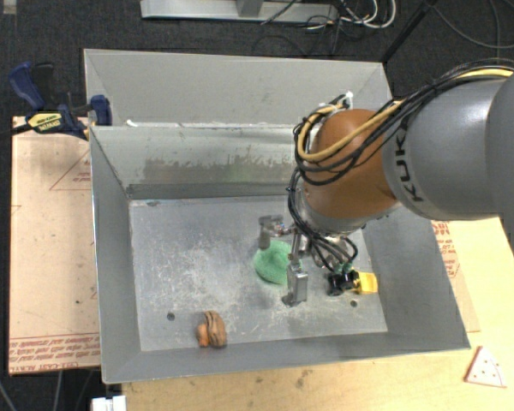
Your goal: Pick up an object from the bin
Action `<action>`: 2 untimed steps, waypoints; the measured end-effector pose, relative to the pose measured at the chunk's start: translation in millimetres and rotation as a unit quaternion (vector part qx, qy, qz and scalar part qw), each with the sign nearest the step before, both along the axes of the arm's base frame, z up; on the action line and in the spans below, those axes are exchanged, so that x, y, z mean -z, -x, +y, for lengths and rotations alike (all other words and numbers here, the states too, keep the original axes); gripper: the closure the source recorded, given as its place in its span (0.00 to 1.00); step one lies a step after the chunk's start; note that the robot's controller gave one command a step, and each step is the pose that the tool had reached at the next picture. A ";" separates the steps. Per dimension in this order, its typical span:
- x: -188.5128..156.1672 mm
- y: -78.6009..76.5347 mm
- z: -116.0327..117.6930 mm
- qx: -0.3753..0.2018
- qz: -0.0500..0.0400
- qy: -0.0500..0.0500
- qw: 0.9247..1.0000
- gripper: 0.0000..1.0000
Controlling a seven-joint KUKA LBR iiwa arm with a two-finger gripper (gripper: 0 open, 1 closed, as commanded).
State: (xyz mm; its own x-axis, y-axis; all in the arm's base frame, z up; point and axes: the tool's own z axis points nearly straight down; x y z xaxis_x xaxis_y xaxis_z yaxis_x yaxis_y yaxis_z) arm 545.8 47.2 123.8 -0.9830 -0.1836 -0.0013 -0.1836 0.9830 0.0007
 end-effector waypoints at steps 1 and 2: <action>0.0 0.1 0.2 0.000 0.000 0.000 1.000 0.00; 16.5 -22.0 -19.7 0.003 -0.002 -0.001 1.000 0.00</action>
Offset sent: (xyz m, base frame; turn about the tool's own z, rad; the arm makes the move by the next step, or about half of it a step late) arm 0.0288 -0.0297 -0.0239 0.0079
